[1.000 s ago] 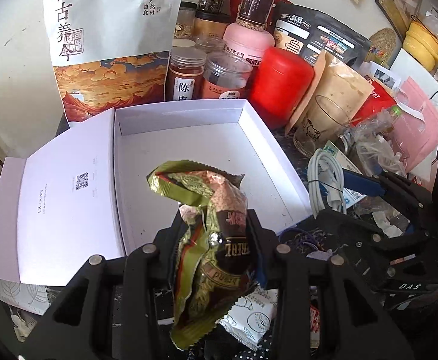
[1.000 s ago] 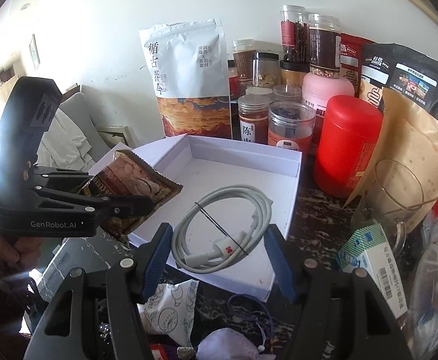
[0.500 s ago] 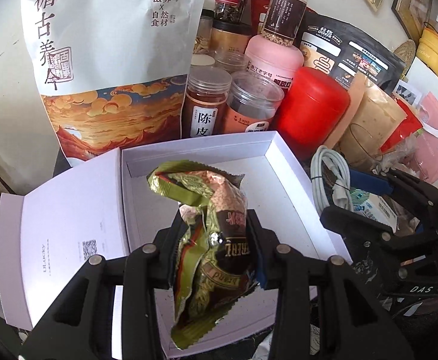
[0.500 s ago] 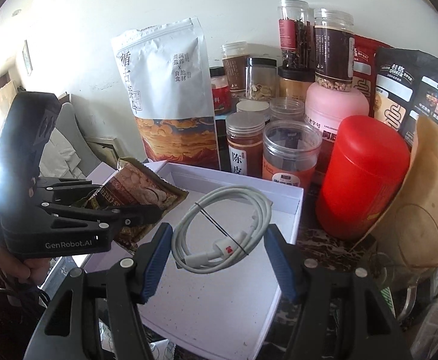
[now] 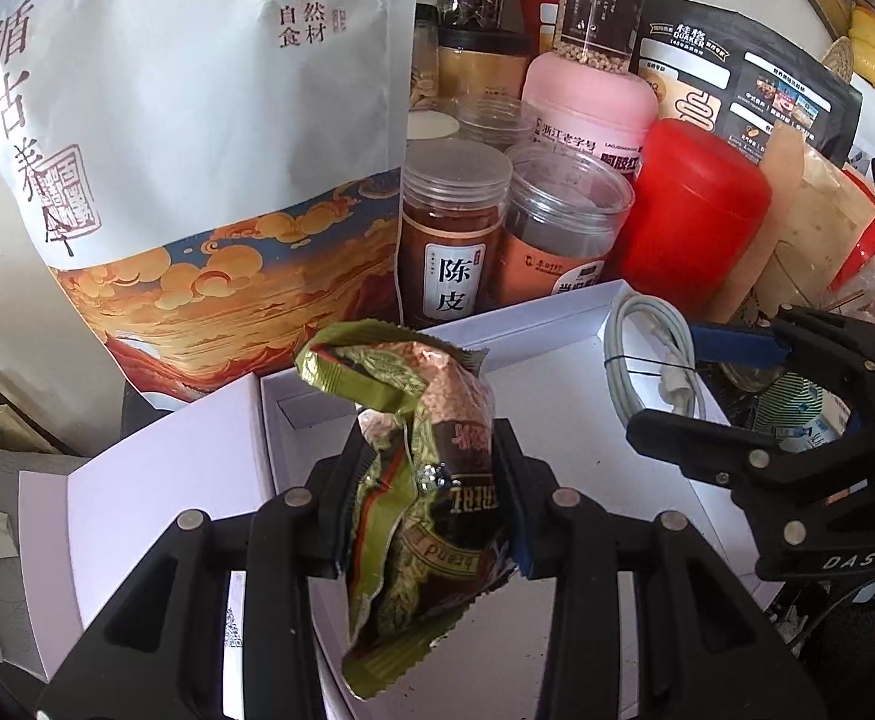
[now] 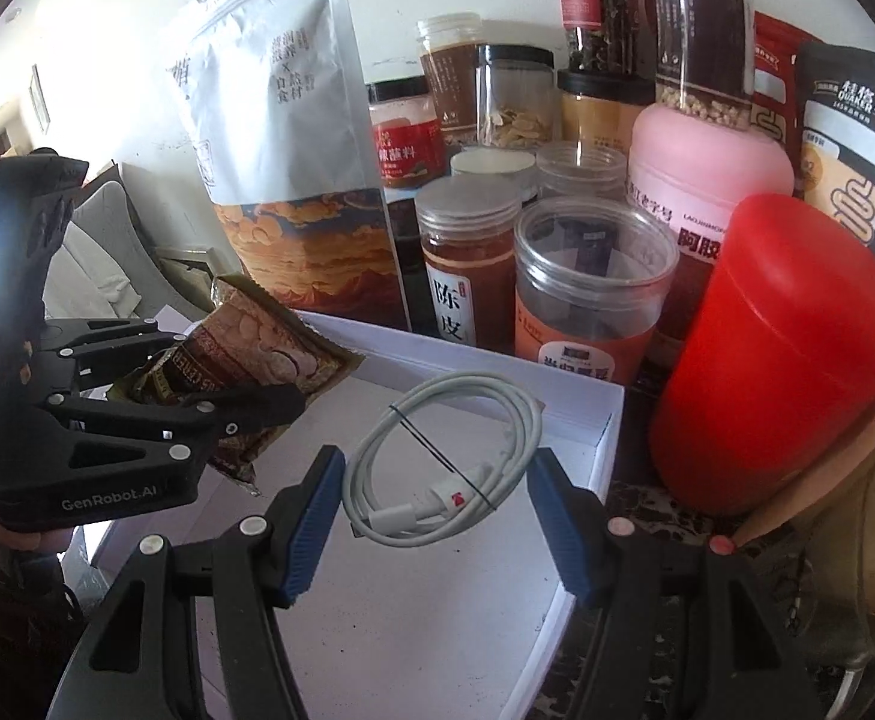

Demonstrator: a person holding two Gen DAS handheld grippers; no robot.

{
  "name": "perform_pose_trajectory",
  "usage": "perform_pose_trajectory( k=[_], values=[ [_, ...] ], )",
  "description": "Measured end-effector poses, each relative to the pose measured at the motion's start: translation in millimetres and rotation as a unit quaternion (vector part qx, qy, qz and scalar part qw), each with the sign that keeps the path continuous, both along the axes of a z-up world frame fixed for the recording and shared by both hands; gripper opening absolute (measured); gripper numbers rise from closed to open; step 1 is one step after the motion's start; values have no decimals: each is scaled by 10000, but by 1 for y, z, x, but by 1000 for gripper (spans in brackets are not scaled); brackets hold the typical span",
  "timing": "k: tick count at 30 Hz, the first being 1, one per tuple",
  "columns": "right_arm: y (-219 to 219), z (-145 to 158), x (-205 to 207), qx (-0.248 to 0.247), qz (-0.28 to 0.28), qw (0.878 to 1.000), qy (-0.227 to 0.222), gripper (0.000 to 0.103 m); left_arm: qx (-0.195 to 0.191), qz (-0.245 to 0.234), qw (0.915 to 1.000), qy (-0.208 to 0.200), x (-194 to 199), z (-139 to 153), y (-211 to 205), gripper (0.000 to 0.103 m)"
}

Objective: Organize objects
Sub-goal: 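Lower and release the cable in the box while left tool releases the snack bag there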

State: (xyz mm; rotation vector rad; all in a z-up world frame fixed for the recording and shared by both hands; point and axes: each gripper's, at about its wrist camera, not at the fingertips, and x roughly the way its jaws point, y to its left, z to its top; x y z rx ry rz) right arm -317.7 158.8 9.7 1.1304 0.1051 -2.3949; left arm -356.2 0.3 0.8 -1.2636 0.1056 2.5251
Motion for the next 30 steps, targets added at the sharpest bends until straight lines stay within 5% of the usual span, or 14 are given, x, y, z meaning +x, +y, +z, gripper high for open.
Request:
perform_pose_trajectory(
  k=[18, 30],
  values=[
    [-9, -32, -4, 413, -243, 9976, -494, 70, -198, 91, 9986, -480, -6, -33, 10, 40],
    [-4, -5, 18, 743, -335, 9965, -186, 70, -389, 93, 9989, -256, 10, -18, 9, 42]
  ],
)
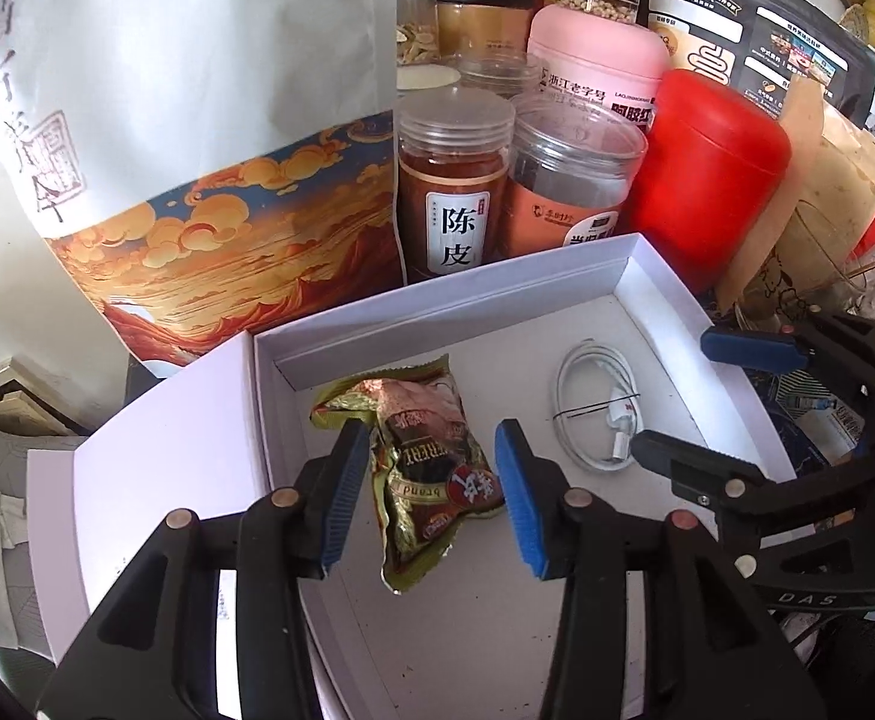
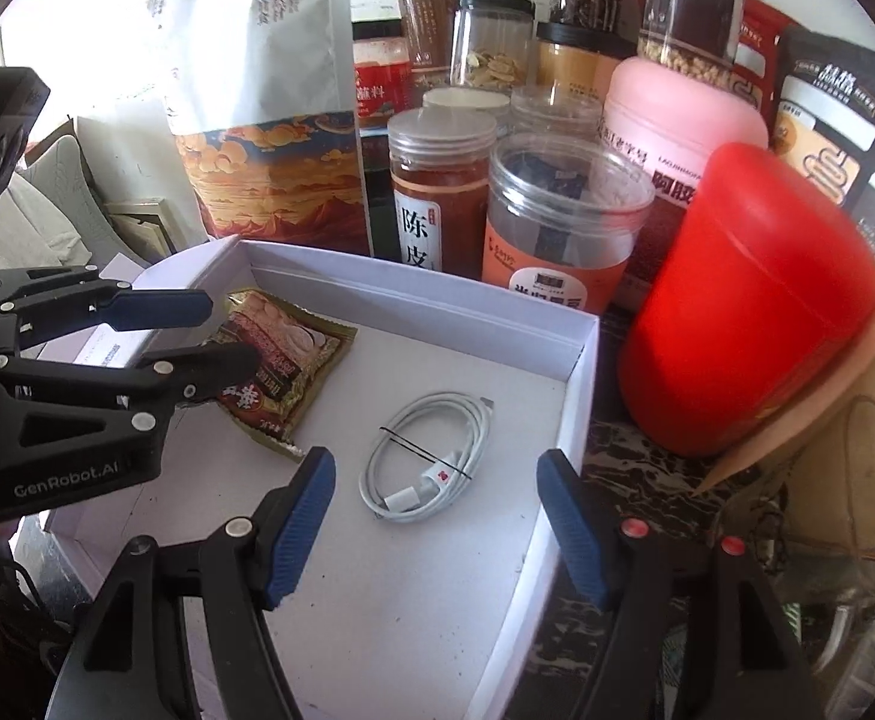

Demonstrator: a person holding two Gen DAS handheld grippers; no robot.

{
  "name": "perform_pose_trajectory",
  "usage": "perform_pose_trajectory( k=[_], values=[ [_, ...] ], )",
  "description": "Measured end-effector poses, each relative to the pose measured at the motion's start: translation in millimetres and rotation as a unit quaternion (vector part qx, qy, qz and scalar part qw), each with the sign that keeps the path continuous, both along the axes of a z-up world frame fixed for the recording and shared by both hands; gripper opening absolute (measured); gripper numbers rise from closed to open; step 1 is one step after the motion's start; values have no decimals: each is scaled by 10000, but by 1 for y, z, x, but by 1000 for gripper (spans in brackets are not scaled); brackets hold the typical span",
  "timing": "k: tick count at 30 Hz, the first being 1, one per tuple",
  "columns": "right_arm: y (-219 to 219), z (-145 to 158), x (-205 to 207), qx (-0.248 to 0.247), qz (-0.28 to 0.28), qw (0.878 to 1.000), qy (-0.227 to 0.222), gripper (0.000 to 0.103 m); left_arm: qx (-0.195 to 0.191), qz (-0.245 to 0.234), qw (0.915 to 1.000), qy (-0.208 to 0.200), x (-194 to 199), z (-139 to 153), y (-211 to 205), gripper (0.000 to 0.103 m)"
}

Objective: Organize objects
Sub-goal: 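Lower and release the cable in the box while left tool releases the snack bag there, then withdraw right tool toward the red spicy-strip packet while left tool moves toward the black scrunchie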

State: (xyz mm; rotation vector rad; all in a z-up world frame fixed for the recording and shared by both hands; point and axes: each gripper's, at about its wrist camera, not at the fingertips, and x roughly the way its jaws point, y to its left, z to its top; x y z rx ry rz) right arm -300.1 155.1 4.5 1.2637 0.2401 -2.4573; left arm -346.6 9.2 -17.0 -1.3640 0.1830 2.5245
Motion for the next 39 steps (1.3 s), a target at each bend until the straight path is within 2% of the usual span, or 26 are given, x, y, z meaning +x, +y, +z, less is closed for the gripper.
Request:
perform_pose_trajectory(
  k=[6, 18, 29, 39],
  values=[
    [-1, 23, 20, -52, 50, 9998, 179, 70, -19, 46, 9998, 211, 10, 28, -11, 42],
    [3, 66, 70, -118, 12, 9983, 566, 70, -135, 101, 9984, 545, 70, 91, -15, 42],
    [13, 94, 122, -162, -21, 9962, 850, 70, -153, 157, 9967, 780, 123, 129, -10, 42],
    [17, 106, 180, -235, 21, 9937, 1093, 70, -179, 204, 9950, 957, 189, 151, -9, 42]
  ],
)
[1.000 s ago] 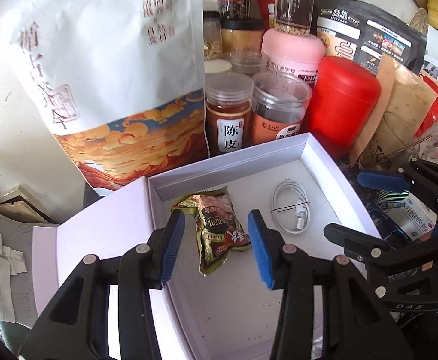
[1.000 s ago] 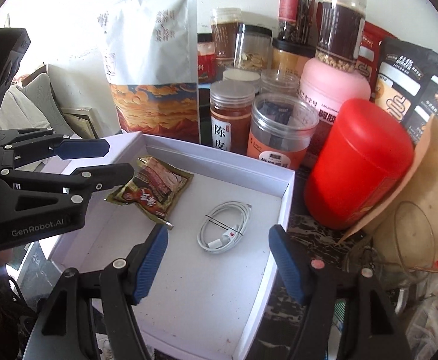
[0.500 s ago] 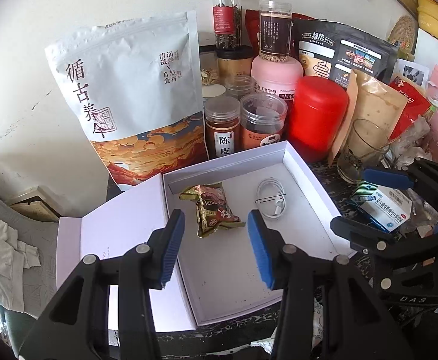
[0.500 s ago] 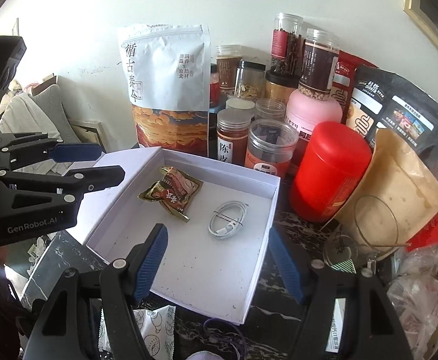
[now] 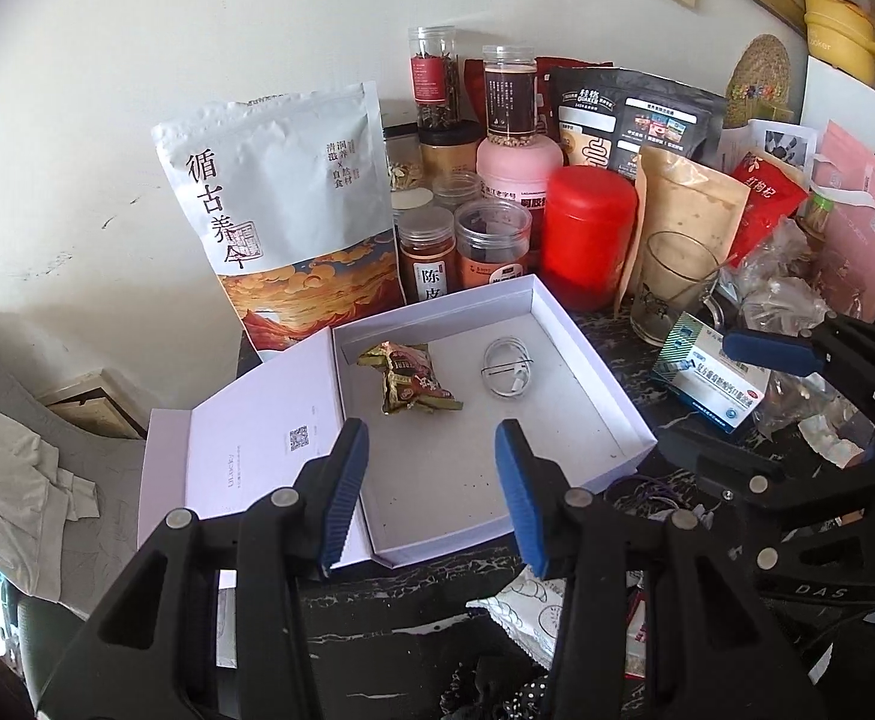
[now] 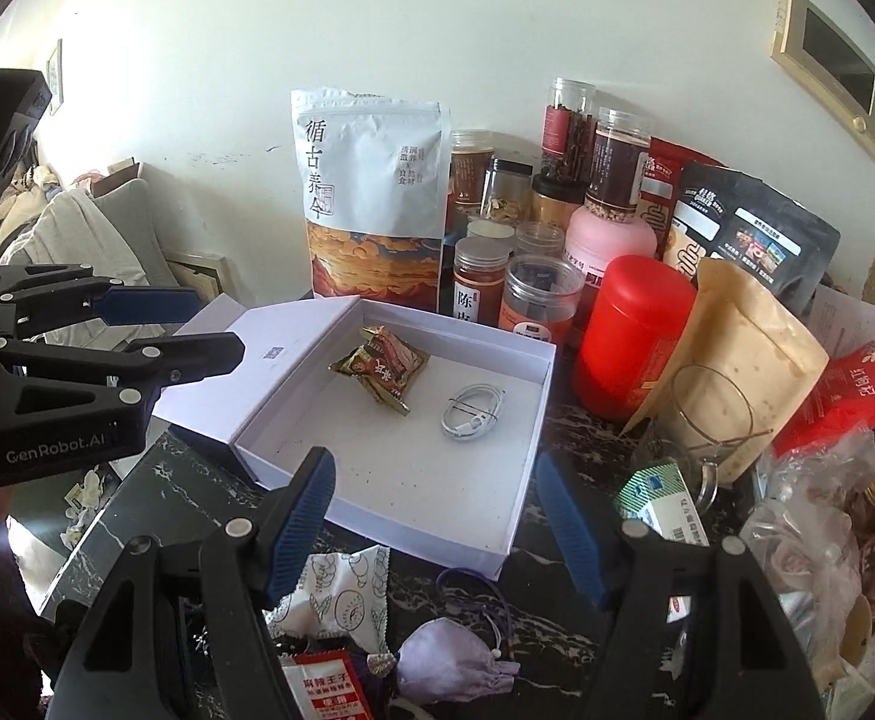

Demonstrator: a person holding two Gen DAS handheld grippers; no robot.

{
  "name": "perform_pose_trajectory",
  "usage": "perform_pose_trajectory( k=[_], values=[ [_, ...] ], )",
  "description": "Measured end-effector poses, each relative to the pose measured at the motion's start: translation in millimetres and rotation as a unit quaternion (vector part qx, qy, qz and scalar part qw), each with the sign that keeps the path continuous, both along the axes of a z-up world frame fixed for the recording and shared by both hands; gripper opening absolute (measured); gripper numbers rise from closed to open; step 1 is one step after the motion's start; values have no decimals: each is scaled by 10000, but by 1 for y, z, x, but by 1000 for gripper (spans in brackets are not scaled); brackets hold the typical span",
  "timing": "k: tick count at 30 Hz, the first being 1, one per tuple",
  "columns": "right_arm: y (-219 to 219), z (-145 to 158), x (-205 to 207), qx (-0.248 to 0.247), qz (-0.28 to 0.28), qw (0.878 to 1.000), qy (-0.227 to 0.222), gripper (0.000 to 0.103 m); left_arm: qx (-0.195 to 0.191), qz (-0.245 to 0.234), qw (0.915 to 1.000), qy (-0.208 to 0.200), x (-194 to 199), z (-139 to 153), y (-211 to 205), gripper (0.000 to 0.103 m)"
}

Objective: Organize objects
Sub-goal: 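Withdraw right tool toward the red spicy-strip packet while left tool moves toward the black scrunchie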

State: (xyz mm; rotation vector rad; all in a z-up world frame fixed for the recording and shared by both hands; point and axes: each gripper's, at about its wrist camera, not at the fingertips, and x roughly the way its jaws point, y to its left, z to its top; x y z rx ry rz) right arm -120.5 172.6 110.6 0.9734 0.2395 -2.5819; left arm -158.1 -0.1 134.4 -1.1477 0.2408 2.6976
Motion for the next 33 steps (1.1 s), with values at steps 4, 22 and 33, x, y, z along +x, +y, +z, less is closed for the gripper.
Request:
perform_pose_trajectory(
  k=[4, 22, 33],
  values=[
    [2, -1, 19, -33, 4, 10000, 37, 71, -17, -8, 10000, 45, 23, 4, 0, 45],
    [14, -18, 77, -149, -40, 9999, 58, 73, -122, -103, 9999, 52, 97, -8, 6, 56],
    [16, -48, 104, -355, 25, 9993, -143, 80, -6, -241, 9997, 46, 132, -38, 0, 59]
  ],
)
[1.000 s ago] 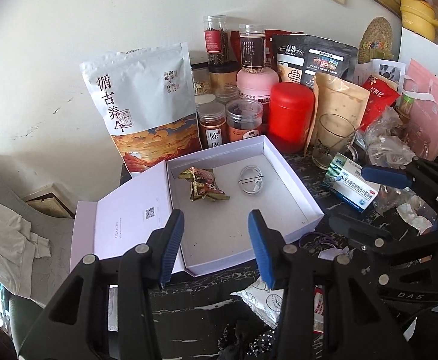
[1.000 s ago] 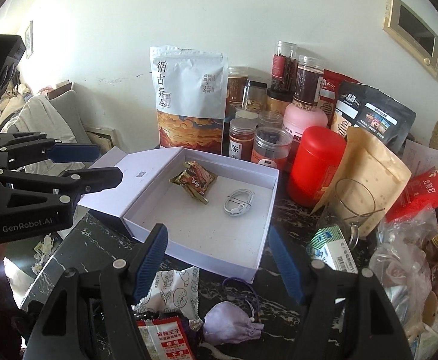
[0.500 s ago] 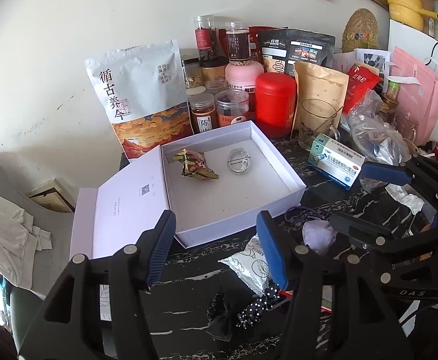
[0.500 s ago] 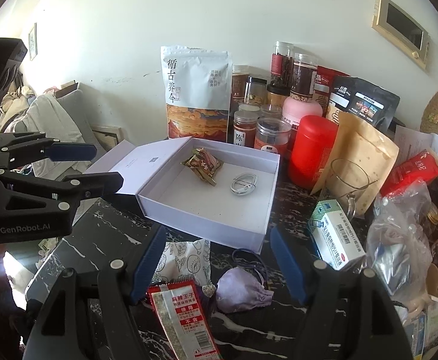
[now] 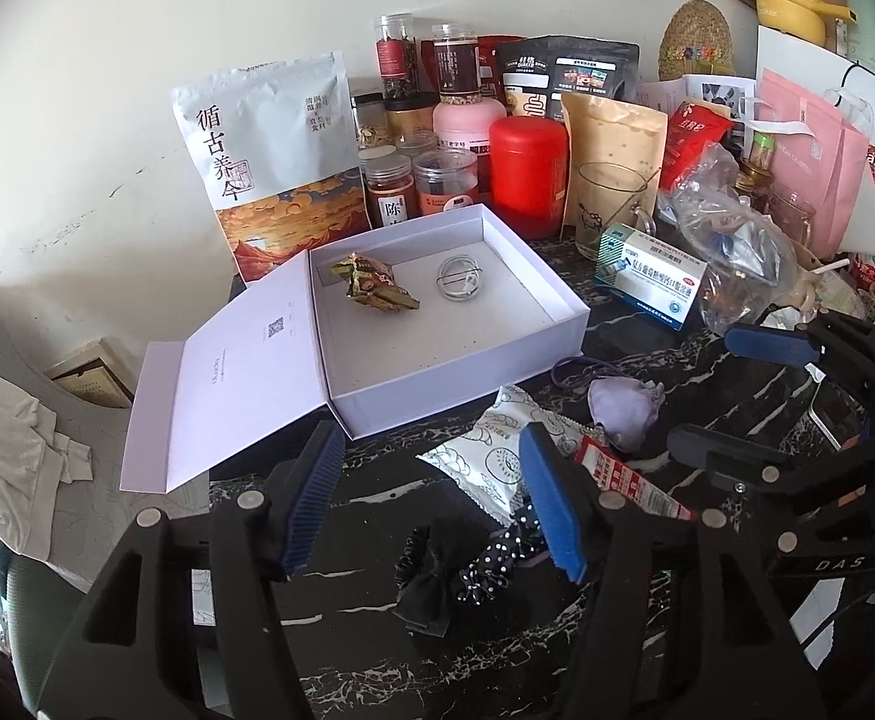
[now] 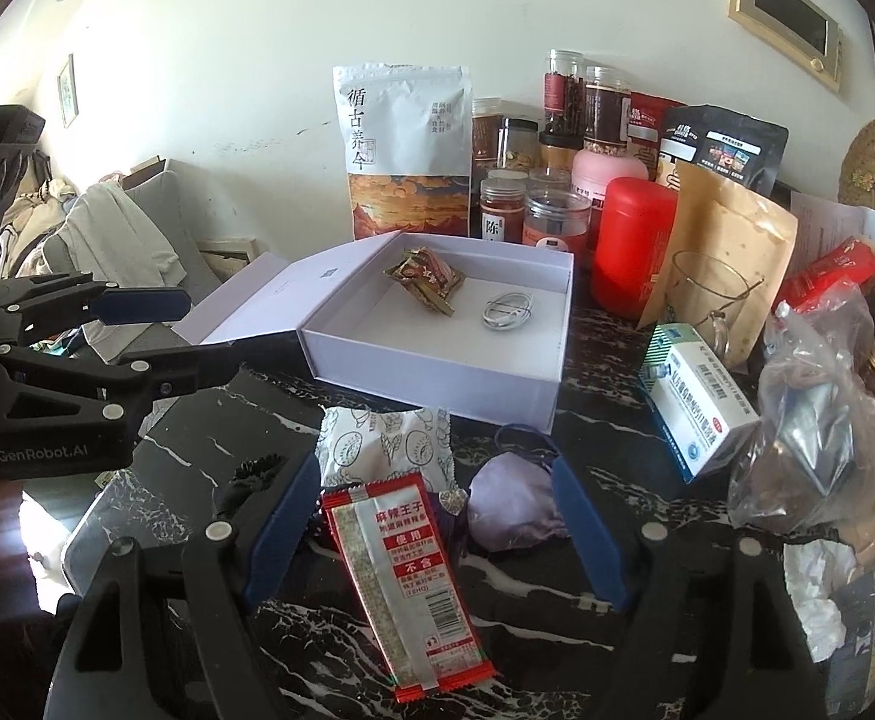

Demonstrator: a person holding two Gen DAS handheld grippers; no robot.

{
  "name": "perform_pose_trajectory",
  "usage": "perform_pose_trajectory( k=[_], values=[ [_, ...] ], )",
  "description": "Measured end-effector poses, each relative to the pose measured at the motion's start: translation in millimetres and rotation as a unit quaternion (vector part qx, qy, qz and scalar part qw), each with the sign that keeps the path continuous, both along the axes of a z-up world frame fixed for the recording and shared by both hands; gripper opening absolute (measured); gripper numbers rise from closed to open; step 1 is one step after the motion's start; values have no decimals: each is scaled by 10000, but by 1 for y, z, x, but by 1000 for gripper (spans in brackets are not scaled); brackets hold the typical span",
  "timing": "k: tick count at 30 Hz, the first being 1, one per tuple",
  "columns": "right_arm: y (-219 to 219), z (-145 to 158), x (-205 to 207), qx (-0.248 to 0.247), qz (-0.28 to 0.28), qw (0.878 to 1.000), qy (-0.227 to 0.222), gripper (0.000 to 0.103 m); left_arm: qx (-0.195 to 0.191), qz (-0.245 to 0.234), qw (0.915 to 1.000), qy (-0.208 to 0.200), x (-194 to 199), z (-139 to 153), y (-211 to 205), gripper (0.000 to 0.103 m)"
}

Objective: Organize objects
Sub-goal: 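Withdraw right tool toward the red spicy-strip packet while left tool moves toward the black scrunchie, then grasp the red spicy-strip packet with right tool while left tool grasps the black scrunchie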

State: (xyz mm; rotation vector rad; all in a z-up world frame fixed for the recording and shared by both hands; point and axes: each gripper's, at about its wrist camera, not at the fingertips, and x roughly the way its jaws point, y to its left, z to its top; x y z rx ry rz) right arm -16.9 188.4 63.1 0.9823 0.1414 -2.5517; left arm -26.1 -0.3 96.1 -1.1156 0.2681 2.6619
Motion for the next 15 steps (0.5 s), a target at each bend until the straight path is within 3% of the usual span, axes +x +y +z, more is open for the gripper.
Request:
perform_pose_trajectory(
  k=[15],
  values=[
    [-1, -56, -4, 77, 188, 9979, -613, 80, -406, -180, 9988, -228, 0, -69, -6, 59]
  ],
)
